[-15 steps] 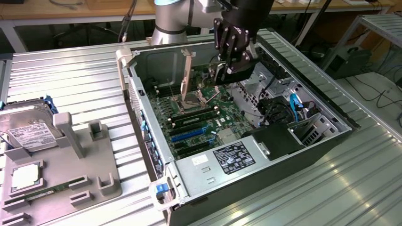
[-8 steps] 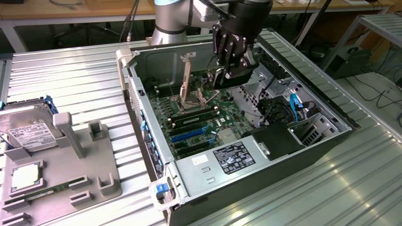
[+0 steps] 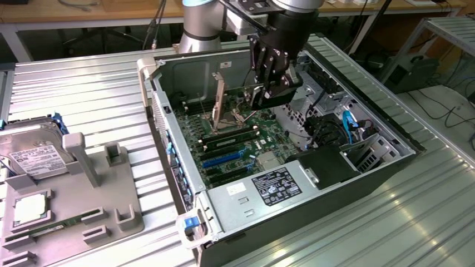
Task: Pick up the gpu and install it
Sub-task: 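Insert the gpu into the slot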
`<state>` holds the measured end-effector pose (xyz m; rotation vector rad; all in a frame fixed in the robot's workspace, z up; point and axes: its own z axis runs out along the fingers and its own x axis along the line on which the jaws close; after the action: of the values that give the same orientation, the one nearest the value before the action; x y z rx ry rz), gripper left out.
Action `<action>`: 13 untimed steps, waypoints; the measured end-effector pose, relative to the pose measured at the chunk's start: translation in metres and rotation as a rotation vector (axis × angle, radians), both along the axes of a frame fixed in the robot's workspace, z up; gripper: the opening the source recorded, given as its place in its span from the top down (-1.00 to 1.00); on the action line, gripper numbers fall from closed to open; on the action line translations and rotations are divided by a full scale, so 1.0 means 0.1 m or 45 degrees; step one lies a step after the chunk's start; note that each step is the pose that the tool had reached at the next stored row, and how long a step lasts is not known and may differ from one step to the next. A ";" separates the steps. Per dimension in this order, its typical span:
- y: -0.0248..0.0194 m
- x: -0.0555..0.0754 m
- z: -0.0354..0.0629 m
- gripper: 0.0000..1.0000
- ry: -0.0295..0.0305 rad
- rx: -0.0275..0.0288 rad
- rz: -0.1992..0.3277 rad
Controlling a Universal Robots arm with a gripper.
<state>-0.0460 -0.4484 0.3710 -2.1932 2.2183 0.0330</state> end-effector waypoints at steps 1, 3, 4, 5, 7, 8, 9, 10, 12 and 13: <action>0.000 0.00 -0.021 0.44 0.0000 0.0000 0.000; 0.000 0.00 -0.058 0.44 0.0000 0.0000 0.000; 0.000 0.00 -0.065 0.44 0.0000 0.0001 0.000; 0.000 0.00 -0.068 0.44 0.0000 0.0001 0.000; 0.000 0.00 -0.080 0.44 0.0000 0.0000 0.000; 0.000 0.00 -0.085 0.44 0.0001 0.0001 0.000; 0.000 0.00 -0.088 0.44 0.0000 0.0001 0.000; 0.000 0.00 -0.093 0.44 0.0001 0.0000 0.000; 0.000 0.00 -0.102 0.44 0.0001 0.0001 0.000; 0.000 0.00 -0.107 0.44 0.0001 0.0001 0.000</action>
<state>-0.0460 -0.4484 0.3603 -2.1932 2.2183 0.0332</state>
